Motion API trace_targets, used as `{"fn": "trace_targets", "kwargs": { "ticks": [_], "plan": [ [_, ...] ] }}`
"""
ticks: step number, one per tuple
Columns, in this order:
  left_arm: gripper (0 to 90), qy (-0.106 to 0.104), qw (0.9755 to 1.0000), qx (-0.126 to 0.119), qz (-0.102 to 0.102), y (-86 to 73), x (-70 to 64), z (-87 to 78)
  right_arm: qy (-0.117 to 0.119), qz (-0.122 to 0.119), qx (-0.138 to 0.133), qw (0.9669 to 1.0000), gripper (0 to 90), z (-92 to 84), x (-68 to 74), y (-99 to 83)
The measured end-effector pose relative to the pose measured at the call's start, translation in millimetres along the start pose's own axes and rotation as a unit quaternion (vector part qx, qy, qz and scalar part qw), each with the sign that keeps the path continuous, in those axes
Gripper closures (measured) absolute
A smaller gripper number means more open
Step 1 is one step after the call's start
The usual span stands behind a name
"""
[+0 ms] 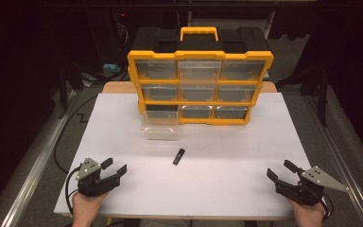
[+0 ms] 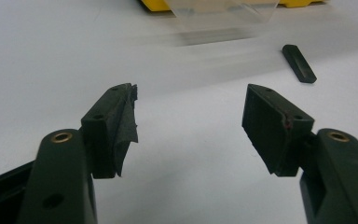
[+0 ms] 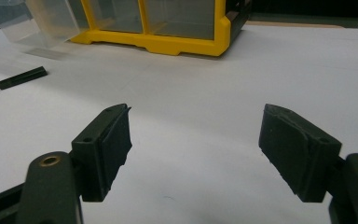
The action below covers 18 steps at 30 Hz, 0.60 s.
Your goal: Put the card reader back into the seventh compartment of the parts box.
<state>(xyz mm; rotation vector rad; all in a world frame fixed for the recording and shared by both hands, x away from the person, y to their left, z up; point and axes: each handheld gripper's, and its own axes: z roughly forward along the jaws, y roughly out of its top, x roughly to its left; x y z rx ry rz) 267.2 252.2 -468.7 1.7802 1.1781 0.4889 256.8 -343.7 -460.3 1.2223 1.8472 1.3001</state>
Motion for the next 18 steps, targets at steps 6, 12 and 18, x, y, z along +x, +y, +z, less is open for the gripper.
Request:
{"fn": "trace_targets", "kwargs": {
  "ticks": [6,12,18],
  "plan": [
    [35.6,-0.003,1.0,-0.001,-0.005,0.4,0.2,-0.2,0.002,0.0,-0.001,1.0,25.3,-1.1,-1.6,-0.7],
    [35.7,-0.005,1.0,-0.002,-0.006,1.6,-0.2,-0.3,0.004,-0.003,0.0,1.0,25.5,-0.2,-0.8,-0.4],
    [35.9,-0.008,0.9999,-0.006,-0.004,3.8,-2.1,-0.1,0.01,-0.003,-0.001,0.9999,25.9,-0.2,-1.9,-0.4]
  ]
}}
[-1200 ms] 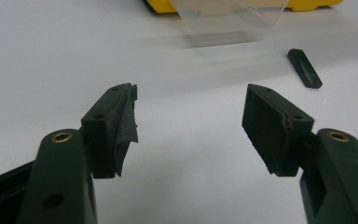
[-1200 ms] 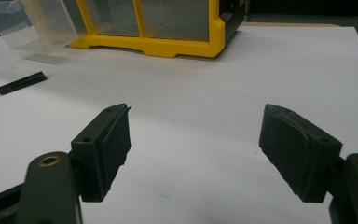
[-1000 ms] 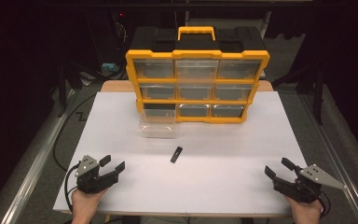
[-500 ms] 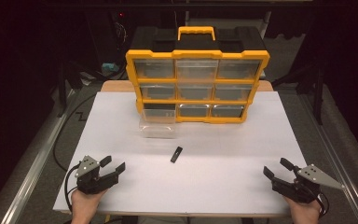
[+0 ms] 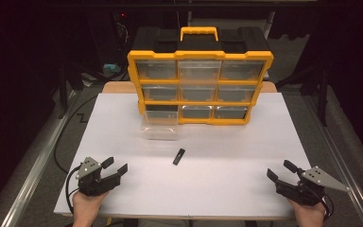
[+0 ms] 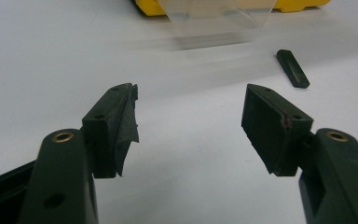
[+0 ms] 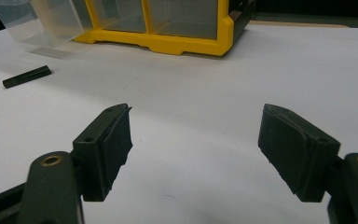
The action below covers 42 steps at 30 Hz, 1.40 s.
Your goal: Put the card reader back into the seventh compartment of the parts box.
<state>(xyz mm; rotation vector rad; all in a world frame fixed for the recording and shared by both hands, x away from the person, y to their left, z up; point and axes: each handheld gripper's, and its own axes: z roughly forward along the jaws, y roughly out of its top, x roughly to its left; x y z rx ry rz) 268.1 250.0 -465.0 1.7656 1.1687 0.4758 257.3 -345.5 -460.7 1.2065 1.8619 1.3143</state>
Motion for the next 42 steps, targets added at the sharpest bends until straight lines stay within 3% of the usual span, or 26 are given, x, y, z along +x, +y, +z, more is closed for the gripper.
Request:
{"fn": "trace_targets", "kwargs": {
  "ticks": [25,42],
  "plan": [
    [35.6,-0.014,0.9997,-0.016,0.011,9.8,-10.3,6.5,0.001,0.001,0.009,1.0,25.7,1.8,0.8,-0.6],
    [35.9,-0.023,0.9992,-0.014,0.028,17.1,-22.5,18.3,0.0,-0.001,0.009,1.0,25.7,2.3,1.4,-0.6]
  ]
}}
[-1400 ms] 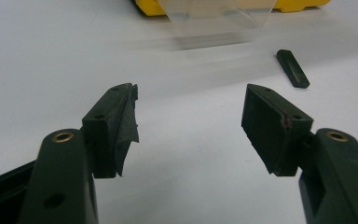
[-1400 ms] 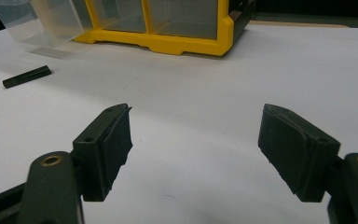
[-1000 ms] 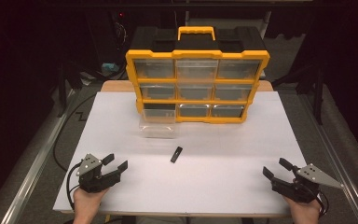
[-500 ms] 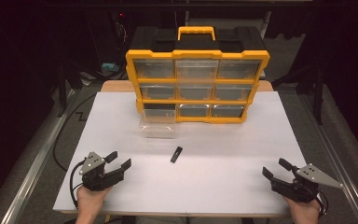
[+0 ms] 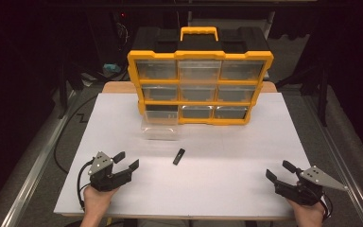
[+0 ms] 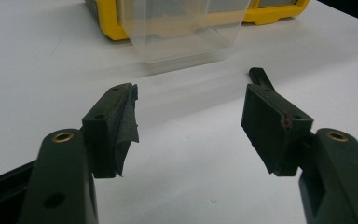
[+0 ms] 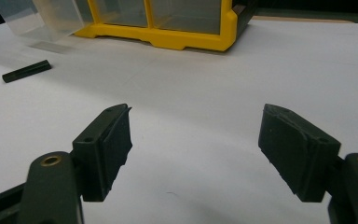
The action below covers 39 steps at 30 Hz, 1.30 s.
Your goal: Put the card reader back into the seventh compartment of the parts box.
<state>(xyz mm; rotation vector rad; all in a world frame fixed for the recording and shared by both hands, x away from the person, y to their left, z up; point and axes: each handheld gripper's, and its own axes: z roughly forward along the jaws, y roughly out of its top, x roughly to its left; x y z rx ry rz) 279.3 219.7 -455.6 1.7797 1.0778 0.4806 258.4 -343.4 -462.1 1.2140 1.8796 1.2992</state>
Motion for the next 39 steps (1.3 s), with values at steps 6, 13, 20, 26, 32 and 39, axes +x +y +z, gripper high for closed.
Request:
{"fn": "trace_targets", "kwargs": {
  "ticks": [6,13,20,26,32,39],
  "plan": [
    [35.9,-0.004,1.0,-0.003,0.002,1.7,-1.8,1.8,0.0,-0.001,0.001,1.0,25.7,0.1,0.3,0.0],
    [35.9,-0.007,1.0,-0.003,0.005,2.9,-4.1,3.2,-0.001,-0.003,0.001,1.0,25.7,0.3,0.1,0.1],
    [35.9,-0.011,0.9999,-0.002,0.009,4.3,-7.2,5.9,0.0,-0.005,0.002,1.0,25.7,1.0,1.4,0.4],
    [36.0,-0.015,0.9998,-0.002,0.01,5.5,-10.6,9.0,0.0,-0.004,0.002,1.0,25.7,0.9,1.5,0.4],
    [36.0,-0.02,0.9997,0.0,0.011,6.6,-14.1,12.2,0.001,-0.004,0.002,1.0,25.7,0.6,1.5,0.5],
    [36.0,-0.024,0.9996,0.003,0.013,8.2,-18.6,16.3,0.003,-0.003,0.002,1.0,25.7,0.9,1.7,0.4]
  ]
}}
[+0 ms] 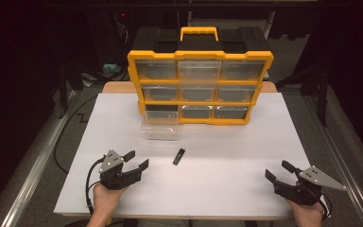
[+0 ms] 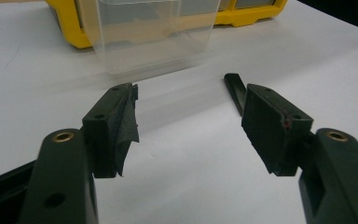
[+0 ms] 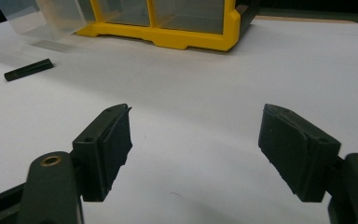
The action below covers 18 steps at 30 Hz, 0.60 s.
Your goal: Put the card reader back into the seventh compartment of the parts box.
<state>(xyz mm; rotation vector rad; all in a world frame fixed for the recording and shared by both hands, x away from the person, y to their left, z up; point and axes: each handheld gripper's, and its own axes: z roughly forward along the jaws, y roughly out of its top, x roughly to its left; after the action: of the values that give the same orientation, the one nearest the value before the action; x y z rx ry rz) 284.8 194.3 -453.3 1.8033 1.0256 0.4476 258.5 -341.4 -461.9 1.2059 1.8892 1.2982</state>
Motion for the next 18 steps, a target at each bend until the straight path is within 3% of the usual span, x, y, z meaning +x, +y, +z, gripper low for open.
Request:
{"fn": "trace_targets", "kwargs": {
  "ticks": [4,18],
  "plan": [
    [35.9,0.0,0.9999,0.004,0.009,2.0,-5.2,2.7,0.004,-0.001,0.001,1.0,25.6,-0.4,-0.4,0.1],
    [36.0,-0.016,0.9998,0.008,0.011,10.0,-14.1,17.8,0.01,-0.005,0.001,0.9999,25.6,0.6,0.3,0.2]
  ]
}}
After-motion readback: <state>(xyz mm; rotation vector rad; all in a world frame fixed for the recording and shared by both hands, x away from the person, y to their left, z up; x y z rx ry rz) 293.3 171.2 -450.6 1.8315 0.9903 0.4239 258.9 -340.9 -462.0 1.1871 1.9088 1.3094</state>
